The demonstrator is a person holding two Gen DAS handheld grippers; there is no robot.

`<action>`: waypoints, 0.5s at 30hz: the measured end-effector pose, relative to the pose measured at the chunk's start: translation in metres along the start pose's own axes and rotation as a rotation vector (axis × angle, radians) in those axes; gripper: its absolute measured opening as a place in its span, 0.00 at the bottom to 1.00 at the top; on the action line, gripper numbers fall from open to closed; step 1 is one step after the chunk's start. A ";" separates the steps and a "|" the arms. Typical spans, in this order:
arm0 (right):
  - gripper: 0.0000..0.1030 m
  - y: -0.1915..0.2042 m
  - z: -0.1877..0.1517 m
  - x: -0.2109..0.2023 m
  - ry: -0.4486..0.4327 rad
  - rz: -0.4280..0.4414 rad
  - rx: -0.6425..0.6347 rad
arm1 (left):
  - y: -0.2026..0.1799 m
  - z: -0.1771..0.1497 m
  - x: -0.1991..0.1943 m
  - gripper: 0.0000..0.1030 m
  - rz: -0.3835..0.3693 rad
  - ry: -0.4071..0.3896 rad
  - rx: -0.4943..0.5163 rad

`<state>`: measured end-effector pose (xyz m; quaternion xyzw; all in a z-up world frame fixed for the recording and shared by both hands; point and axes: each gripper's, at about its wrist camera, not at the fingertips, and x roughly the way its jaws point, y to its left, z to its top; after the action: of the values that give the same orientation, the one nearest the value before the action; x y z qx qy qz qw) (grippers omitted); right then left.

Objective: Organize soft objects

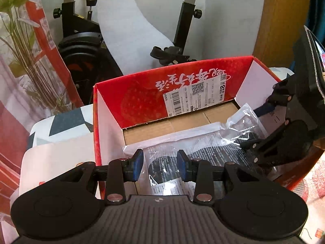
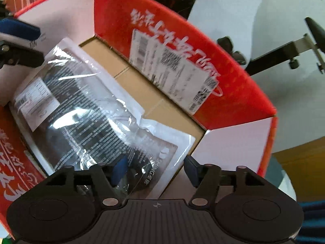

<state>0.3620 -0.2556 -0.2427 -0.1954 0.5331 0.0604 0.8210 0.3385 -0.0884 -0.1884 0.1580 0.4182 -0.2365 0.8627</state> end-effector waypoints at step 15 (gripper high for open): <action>0.76 -0.011 -0.056 -0.108 -0.410 0.054 0.259 | 0.005 -0.027 -0.060 0.37 0.011 -0.118 -0.066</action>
<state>0.2714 -0.2752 -0.1626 -0.0578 0.3636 0.0519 0.9283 0.2915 -0.0548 -0.1565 0.1173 0.3733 -0.2267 0.8919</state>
